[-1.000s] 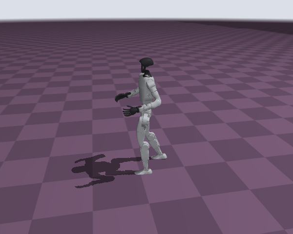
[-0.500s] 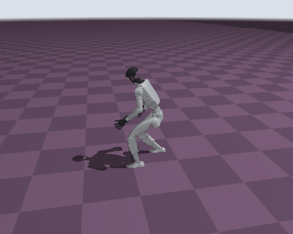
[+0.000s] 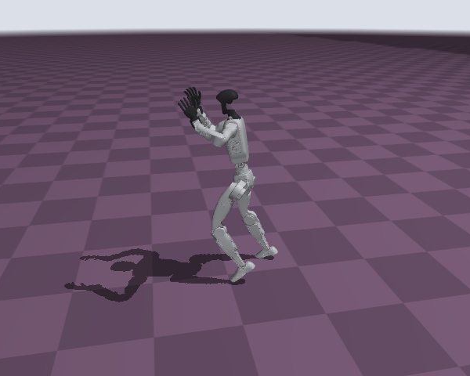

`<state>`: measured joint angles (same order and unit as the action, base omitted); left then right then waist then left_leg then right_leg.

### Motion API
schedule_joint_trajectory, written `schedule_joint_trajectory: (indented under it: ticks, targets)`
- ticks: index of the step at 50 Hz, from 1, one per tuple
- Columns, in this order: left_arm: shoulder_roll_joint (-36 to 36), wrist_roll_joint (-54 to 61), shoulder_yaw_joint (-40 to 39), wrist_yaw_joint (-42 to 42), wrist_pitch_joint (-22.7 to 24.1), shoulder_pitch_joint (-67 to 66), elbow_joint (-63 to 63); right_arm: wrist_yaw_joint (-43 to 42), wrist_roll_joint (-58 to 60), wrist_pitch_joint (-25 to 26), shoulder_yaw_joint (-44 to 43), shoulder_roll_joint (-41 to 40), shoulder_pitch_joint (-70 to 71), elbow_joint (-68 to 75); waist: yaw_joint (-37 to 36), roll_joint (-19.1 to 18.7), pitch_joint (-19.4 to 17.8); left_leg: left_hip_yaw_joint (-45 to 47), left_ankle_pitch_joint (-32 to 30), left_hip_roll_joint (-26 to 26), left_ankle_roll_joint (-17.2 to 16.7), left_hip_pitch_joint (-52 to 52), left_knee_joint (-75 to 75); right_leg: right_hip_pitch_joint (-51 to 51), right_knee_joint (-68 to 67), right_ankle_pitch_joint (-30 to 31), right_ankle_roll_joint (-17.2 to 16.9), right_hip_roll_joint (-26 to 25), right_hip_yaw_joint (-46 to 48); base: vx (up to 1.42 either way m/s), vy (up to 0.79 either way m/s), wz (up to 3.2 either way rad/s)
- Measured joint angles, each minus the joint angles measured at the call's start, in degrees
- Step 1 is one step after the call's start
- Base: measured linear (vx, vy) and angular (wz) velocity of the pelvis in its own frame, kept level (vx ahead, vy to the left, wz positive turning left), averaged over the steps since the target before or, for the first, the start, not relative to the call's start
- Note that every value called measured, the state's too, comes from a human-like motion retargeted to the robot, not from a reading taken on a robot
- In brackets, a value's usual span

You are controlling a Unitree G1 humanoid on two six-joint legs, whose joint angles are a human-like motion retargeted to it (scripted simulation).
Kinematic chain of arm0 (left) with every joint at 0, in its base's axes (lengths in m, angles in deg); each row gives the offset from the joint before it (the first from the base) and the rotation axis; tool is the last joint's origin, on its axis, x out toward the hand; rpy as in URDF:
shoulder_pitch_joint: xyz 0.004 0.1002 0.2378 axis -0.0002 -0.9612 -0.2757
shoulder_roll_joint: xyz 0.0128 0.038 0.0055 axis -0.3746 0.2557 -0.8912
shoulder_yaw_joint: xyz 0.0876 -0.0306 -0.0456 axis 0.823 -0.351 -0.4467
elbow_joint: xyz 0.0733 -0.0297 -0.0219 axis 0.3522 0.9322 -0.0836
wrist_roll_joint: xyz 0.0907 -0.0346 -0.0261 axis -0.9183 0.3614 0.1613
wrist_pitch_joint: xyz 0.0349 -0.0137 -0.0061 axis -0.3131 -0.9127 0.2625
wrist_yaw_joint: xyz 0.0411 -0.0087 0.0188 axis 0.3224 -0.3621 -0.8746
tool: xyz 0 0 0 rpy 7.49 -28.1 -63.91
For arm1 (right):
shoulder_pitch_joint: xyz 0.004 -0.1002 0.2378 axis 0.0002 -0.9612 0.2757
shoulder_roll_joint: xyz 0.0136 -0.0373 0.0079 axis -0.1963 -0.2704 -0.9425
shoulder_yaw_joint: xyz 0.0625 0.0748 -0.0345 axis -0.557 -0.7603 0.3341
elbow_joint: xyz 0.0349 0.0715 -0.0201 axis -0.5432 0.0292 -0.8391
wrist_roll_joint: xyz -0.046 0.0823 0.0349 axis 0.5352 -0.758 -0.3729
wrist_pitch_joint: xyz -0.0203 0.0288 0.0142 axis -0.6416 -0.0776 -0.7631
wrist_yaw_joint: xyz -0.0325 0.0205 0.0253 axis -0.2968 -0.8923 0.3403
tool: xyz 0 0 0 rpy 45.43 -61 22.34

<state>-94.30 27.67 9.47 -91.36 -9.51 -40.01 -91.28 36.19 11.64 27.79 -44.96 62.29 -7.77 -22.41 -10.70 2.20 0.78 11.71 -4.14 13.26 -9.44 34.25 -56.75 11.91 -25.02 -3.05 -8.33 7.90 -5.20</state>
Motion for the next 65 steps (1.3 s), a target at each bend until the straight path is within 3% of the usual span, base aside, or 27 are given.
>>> schedule_joint_trajectory:
  ticks: [2, 3, 5, 7, 9, 10, 12, 16, 20, 22, 25, 30, 35, 39, 43, 49, 55, 61, 65]
  targets:
    - [3.0, 0.0, -13.6, 4.0, -2.0, -19.2, -0.9, 3.9, 1.0, 0.3, -3.3, 3.4, -9.6, -6.5, -2.1, -0.3, 0.9, -3.3, -2.7, -4.5, -3.4, 0.1, -3.4, -3.6, -3.9, -1.6, -1.4, 1.3, -1.0, -0.78, -0.30, 0.41]
    - [6.1, -0.3, -21.3, 6.0, -2.8, -29.2, -1.9, 6.0, 1.8, 0.0, -4.9, 4.8, -13.6, -9.4, -2.3, -0.6, 0.6, -3.2, -0.4, -5.3, -3.2, -0.7, -3.7, -5.2, -4.7, -4.4, -1.7, 1.9, -0.5, -0.84, -0.30, 0.61]
    - [13.7, -1.0, -30.1, 8.1, -3.4, -41.2, -1.6, 8.3, 3.7, -1.4, -8.9, 7.7, -20.9, -13.2, -2.5, -1.2, -1.2, -0.5, 14.0, -4.1, 1.5, -2.6, -3.0, -6.5, -6.2, -16.1, -0.3, 2.2, 1.8, -0.93, -0.29, 0.66]
    - [29.3, -1.2, -38.6, 9.0, -4.4, -51.0, -3.7, 7.9, 6.0, -3.2, -12.3, 9.0, -29.6, -17.3, -0.3, -1.8, -7.2, 1.9, 31.9, -2.7, 7.3, -3.6, -2.4, -4.2, -11.4, -31.6, 3.5, 1.2, 3.2, -1.04, -0.26, 0.67]
    - [45.0, -0.7, -37.8, 8.4, -7.3, -51.6, -1.7, 4.6, 7.3, -4.0, -13.3, 7.8, -39.5, -16.8, 2.1, -1.3, -13.5, 1.1, 38.6, -2.3, 11.7, 0.1, -4.3, 0.8, -18.2, -40.4, 8.1, -0.3, 4.3, -1.07, -0.25, 0.81]
    - [52.9, -0.6, -35.4, 8.0, -9.4, -50.1, 0.3, 2.8, 7.5, -4.0, -13.0, 6.8, -44.9, -15.5, 3.2, -1.0, -16.5, 0.0, 38.3, -2.2, 13.1, 3.3, -5.9, 3.8, -21.7, -42.4, 10.0, -0.9, 4.9, -1.01, -0.25, 0.94]
    - [65.2, -1.3, -26.8, 7.0, -13.2, -44.3, 8.9, 2.7, 4.1, -3.8, -11.0, 3.3, -55.5, -9.3, 4.6, -0.3, -20.2, -2.7, 31.6, -3.0, 11.6, 8.6, -4.8, 8.3, -23.3, -40.0, 10.1, -1.2, 7.1, -0.86, -0.23, 1.01]
    - [76.6, -3.1, -10.0, 5.1, -13.5, -36.2, 26.4, 5.0, -5.6, -5.5, -7.2, -4.0, -71.3, 1.1, 5.5, 2.1, -23.0, -4.4, 19.7, -6.0, 8.3, 4.4, 16.4, 7.5, -9.9, -28.3, 4.0, -1.1, 10.8, -0.55, -0.18, 0.71]
    - [76.6, -11.9, -1.0, 9.7, -12.8, -36.9, 28.1, 7.9, -6.1, -9.5, -6.2, -1.3, -82.1, -2.6, 6.5, 4.4, -20.6, -3.5, 7.8, -7.4, 6.0, -5.1, 41.8, 3.2, 6.2, -16.9, 0.1, -2.3, 12.7, -0.33, -0.12, 0.23]
    - [74.8, -17.7, 0.4, 14.1, -13.7, -37.0, 26.8, 12.5, -6.1, -11.1, -7.1, 3.0, -84.4, -6.0, 7.4, 4.5, -18.6, -3.3, 3.5, -7.3, 4.6, -8.7, 49.9, 1.4, 10.7, -14.0, -0.8, -3.4, 13.2, -0.27, -0.07, 0.10]
    - [72.0, -24.1, 3.1, 17.9, -15.7, -33.8, 27.2, 17.5, -9.6, -12.2, -6.4, 8.1, -83.0, -7.6, 8.3, 3.7, -16.1, -2.9, -1.0, -6.6, 3.2, -13.1, 58.2, -1.1, 14.7, -12.5, -1.6, -5.0, 13.7, -0.25, -0.04, -0.02]
    - [67.7, -27.1, 11.0, 16.7, -20.6, -23.1, 31.0, 13.6, -13.4, -9.8, 1.6, 9.1, -69.2, 1.6, 9.4, 1.8, -15.0, -1.9, -3.9, -4.6, 2.9, -16.4, 61.7, -3.1, 15.8, -12.6, -1.9, -7.2, 12.9, -0.25, -0.04, -0.24]
    - [62.3, -25.7, 17.1, 18.0, -21.2, -14.8, 30.3, 7.4, -11.7, -9.1, 4.2, 4.5, -56.5, 6.7, 9.5, 1.1, -15.8, -1.3, -1.6, -3.2, 3.4, -16.1, 56.3, -3.4, 13.3, -14.1, -1.6, -7.8, 11.1, -0.21, -0.03, -0.31]
    - [60.6, -22.0, 19.3, 21.3, -19.1, -12.0, 27.7, 8.6, -10.5, -9.1, 3.2, 0.0, -51.0, 5.8, 9.1, 1.4, -14.5, 1.8, 4.3, -2.6, 3.2, -15.4, 50.2, -3.8, 12.2, -15.8, -1.9, -7.0, 10.0, -0.12, 0.02, -0.30]
    - [62.6, -16.5, 17.6, 24.4, -17.5, -13.1, 25.1, 12.3, -6.4, -7.8, 3.7, -2.1, -48.1, 6.2, 8.7, 2.6, -12.5, 4.2, 9.1, -1.5, 3.3, -14.5, 41.9, -3.9, 11.3, -16.7, -2.1, -5.4, 8.0, -0.06, 0.07, -0.52]
    - [69.3, -13.7, 15.0, 24.8, -16.9, -17.0, 23.4, 15.6, -3.9, -6.8, 5.4, -0.5, -52.5, 7.1, 7.0, 3.7, -12.3, -6.9, 16.0, -2.8, 2.9, -17.0, 29.6, -5.0, 9.3, -17.6, -2.2, -5.8, 1.9, 0.01, 0.13, -0.94]
    - [74.6, -16.4, 17.9, 21.8, -17.4, -16.2, 26.4, 14.0, -8.0, -7.2, 3.7, 2.9, -62.1, 7.7, 8.6, 3.9, -13.5, -4.5, 19.7, -3.3, 5.8, -25.7, 37.7, -4.5, 7.9, -17.7, -2.7, -6.4, -3.0, -0.01, 0.19, -0.64]
    - [75.2, -17.0, 24.1, 20.0, -15.9, -13.0, 27.8, 13.0, -9.5, -6.7, -1.1, 3.0, -71.4, 9.2, 14.3, 3.6, -13.1, 1.7, 19.6, -3.8, 3.6, -26.9, 44.2, -0.9, 8.0, -17.7, -3.1, -4.9, -4.2, -0.06, 0.20, -0.36]
    - [73.9, -18.3, 25.2, 21.1, -17.2, -11.0, 27.9, 13.7, -11.0, -6.3, -2.4, 1.9, -74.6, 9.8, 16.3, 1.7, -12.1, 7.4, 16.5, -4.2, 2.9, -29.4, 50.9, 2.2, 7.3, -16.7, -2.1, -2.9, 0.3, -0.02, 0.17, -1.19]
